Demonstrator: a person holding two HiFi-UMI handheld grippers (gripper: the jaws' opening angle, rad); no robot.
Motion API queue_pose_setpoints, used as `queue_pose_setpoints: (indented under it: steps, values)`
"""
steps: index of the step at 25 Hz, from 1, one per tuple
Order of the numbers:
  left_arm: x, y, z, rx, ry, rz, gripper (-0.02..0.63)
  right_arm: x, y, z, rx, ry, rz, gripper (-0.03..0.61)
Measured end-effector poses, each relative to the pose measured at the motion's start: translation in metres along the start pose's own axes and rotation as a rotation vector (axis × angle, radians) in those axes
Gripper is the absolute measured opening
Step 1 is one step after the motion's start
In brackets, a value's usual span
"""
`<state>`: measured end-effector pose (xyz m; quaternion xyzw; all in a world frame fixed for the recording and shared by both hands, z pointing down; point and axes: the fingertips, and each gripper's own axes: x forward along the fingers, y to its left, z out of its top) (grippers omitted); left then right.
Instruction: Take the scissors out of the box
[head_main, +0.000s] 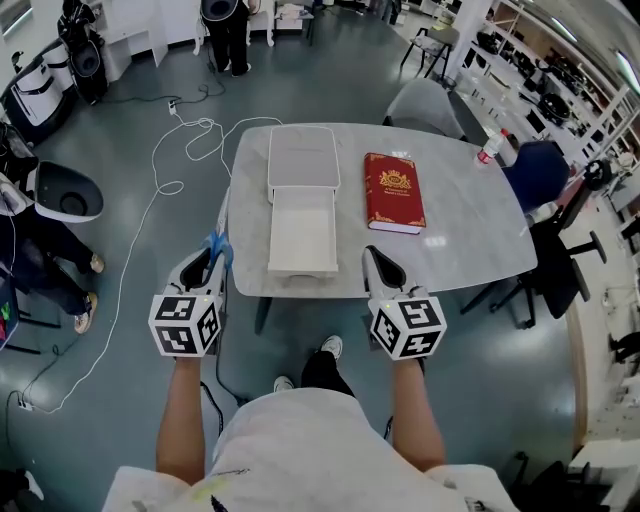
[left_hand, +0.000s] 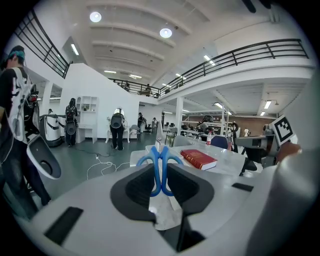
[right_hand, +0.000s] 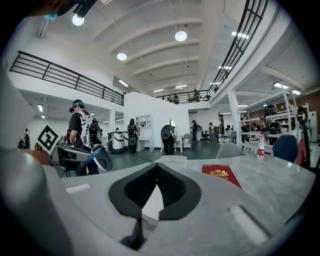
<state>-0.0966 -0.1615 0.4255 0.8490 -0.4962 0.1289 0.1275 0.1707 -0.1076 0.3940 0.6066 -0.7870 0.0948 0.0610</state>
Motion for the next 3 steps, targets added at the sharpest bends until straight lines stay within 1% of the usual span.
queue_pose_setpoints:
  steps: [3]
  values:
    - [-0.0017,-0.0025,0.0002,0.001,0.001,-0.002,0.077,-0.0027,0.0002,0.0004,-0.001,-0.001,0.002,0.005]
